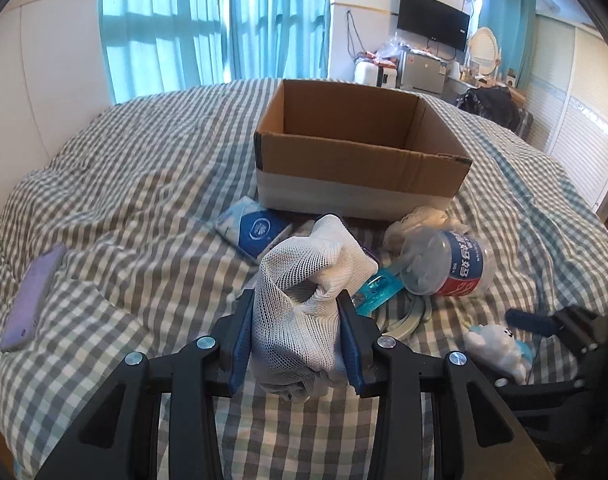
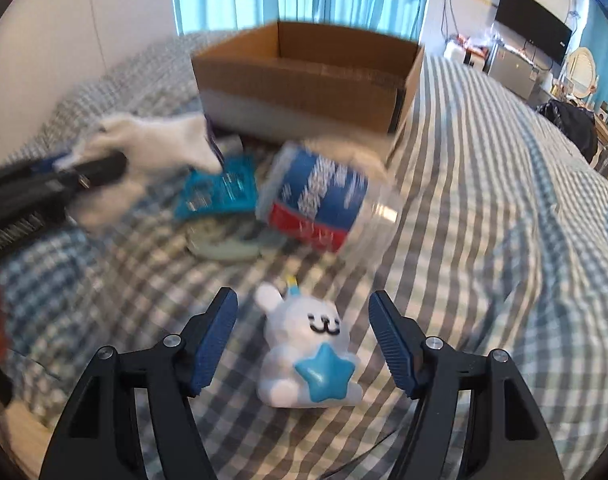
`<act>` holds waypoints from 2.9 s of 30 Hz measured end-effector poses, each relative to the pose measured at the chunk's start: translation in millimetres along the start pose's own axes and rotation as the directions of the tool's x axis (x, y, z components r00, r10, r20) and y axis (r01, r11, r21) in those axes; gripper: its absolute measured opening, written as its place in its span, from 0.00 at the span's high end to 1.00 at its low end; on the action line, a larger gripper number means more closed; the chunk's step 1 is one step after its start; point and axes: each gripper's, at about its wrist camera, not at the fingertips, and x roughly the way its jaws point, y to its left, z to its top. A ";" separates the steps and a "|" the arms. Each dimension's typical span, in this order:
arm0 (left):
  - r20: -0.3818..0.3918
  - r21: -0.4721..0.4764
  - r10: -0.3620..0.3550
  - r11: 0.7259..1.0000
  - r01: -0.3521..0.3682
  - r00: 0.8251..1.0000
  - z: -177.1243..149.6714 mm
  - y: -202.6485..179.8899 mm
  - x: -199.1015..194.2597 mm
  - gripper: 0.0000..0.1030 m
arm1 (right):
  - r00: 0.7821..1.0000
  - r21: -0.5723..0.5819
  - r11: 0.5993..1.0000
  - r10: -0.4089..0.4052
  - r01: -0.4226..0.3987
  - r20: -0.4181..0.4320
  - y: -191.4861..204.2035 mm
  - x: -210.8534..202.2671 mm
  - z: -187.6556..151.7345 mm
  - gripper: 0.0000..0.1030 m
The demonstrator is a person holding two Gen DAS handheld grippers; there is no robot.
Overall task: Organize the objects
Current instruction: 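Carry the bunny and glove over the box and release both, then move both tools back toward the remaining items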
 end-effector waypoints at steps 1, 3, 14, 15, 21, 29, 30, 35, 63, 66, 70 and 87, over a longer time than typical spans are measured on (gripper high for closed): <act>-0.001 0.000 -0.001 1.000 0.001 1.000 -0.8 0.1 0.6 0.62 | 1.000 0.002 1.000 -0.003 0.003 -0.026 -0.8 9.1 -2.9 0.34; -0.001 0.003 -0.004 1.000 0.004 1.000 -1.3 -0.7 0.9 0.62 | 0.998 0.000 1.000 -0.008 0.008 -0.057 -2.3 17.9 -8.3 0.38; 0.109 0.013 -0.021 1.000 0.019 0.994 27.9 -8.3 -25.6 0.62 | 0.992 -0.021 1.000 0.005 -0.002 0.123 -7.9 -43.5 17.3 0.51; 0.131 0.016 -0.026 1.000 0.024 0.991 34.6 -10.3 -29.2 0.62 | 0.990 -0.023 1.000 0.004 -0.001 0.140 -8.9 -49.1 21.3 0.51; 0.221 0.023 -0.044 0.999 0.040 0.974 74.1 -14.2 -38.1 0.62 | 0.971 -0.034 0.999 0.015 -0.008 0.237 -8.8 -74.5 61.2 0.51; 0.281 0.014 -0.044 0.999 0.042 0.959 131.4 -10.4 -19.6 0.62 | 0.949 -0.031 0.999 0.018 -0.009 0.314 -19.8 -70.4 130.2 0.51; 0.282 0.011 -0.043 0.999 0.042 0.958 139.5 -9.2 -13.6 0.62 | 0.948 -0.028 1.000 0.018 -0.010 0.317 -21.5 -68.6 137.6 0.51; 0.278 0.011 -0.029 1.000 0.027 0.960 170.6 -7.8 20.3 0.62 | 0.941 -0.015 1.000 0.020 -0.016 0.339 -34.7 -49.5 179.8 0.51; 0.211 0.118 -0.019 0.993 -0.006 0.977 166.0 -27.4 84.4 0.26 | 0.948 0.099 0.991 0.058 -0.094 0.314 -87.5 17.1 214.1 0.30; 0.240 0.118 -0.010 0.993 -0.019 0.971 163.9 -28.4 63.8 0.13 | 0.943 0.096 0.992 0.042 -0.077 0.330 -84.0 -2.6 211.6 0.25; 0.280 0.118 0.008 0.992 -0.043 0.960 162.4 -28.2 34.9 0.05 | 0.936 0.075 0.996 0.013 -0.042 0.352 -77.9 -34.5 204.2 0.16; 0.320 0.075 0.065 0.993 -0.093 0.945 124.0 -16.9 -50.2 0.00 | 0.912 0.100 0.990 -0.128 0.097 0.390 -62.6 -132.0 144.0 0.00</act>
